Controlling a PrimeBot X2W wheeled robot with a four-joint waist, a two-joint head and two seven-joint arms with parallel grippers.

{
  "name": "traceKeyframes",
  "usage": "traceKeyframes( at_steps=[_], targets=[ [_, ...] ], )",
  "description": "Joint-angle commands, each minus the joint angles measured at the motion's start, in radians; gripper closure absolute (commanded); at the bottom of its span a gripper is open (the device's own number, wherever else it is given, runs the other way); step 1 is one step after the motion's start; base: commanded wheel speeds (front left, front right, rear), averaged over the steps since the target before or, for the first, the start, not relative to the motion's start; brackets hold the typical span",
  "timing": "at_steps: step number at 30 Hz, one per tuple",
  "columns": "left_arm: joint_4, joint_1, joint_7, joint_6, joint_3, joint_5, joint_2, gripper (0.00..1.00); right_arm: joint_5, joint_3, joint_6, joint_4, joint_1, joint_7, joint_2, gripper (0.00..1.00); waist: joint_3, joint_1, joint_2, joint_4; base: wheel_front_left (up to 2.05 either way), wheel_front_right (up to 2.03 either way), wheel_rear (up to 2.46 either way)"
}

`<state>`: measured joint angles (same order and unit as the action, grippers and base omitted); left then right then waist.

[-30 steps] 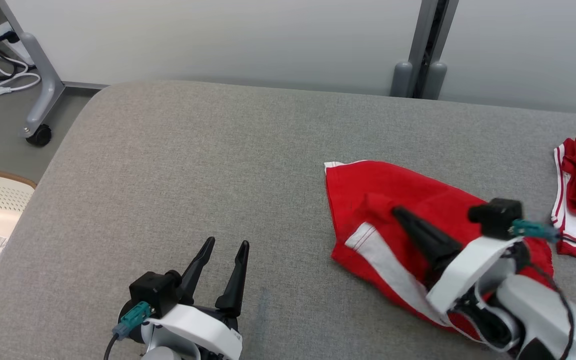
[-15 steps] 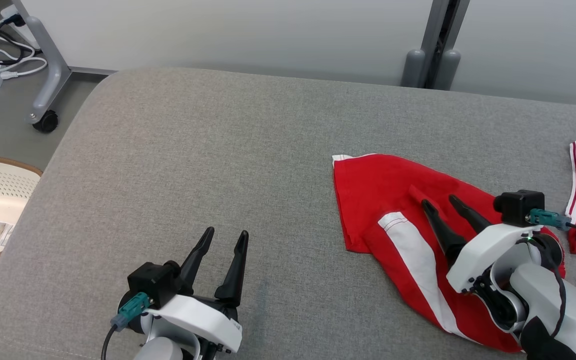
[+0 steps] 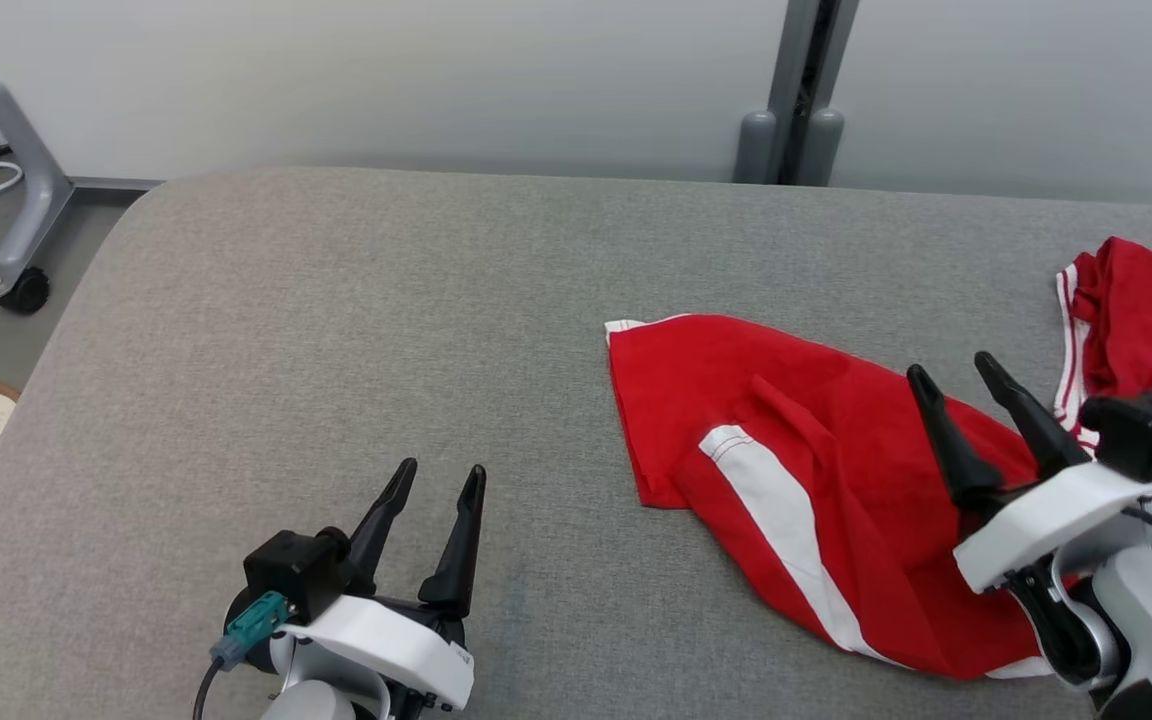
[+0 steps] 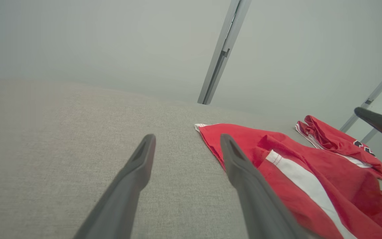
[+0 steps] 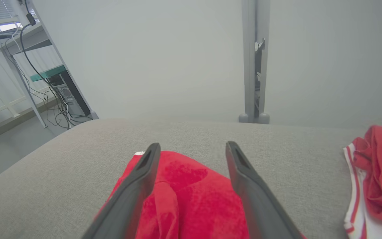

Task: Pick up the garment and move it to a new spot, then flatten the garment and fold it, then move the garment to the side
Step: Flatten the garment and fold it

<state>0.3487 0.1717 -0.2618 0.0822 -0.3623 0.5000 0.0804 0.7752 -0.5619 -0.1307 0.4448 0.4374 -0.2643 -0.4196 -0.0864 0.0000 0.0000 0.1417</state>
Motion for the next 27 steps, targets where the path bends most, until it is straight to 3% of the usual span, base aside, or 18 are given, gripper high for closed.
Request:
traceKeyframes(
  at_steps=[1, 17, 27],
  targets=[
    [-0.003, -0.002, -0.003, -0.001, 0.004, -0.006, 0.006, 0.0, -0.017, 0.012, 0.0, -0.019, -0.029, 0.0, -0.005, 0.0, 0.005, 0.0, 0.0, -0.024, 0.0, 0.0, 0.0],
    [-0.019, 0.043, 0.011, 0.013, -0.029, -0.019, 0.03, 0.0, -0.09, 0.144, 0.0, -0.291, -0.306, 0.0, -0.062, 0.0, -0.008, 0.0, 0.0, -0.191, 0.0, 0.0, 0.0],
    [-0.006, 0.096, 0.05, 0.029, -0.077, -0.018, 0.039, 0.0, -0.071, 0.098, 0.0, -0.279, -0.363, 0.0, -0.11, 0.0, -0.039, 0.0, 0.0, -0.224, 0.0, 0.0, 0.0]
  ],
)
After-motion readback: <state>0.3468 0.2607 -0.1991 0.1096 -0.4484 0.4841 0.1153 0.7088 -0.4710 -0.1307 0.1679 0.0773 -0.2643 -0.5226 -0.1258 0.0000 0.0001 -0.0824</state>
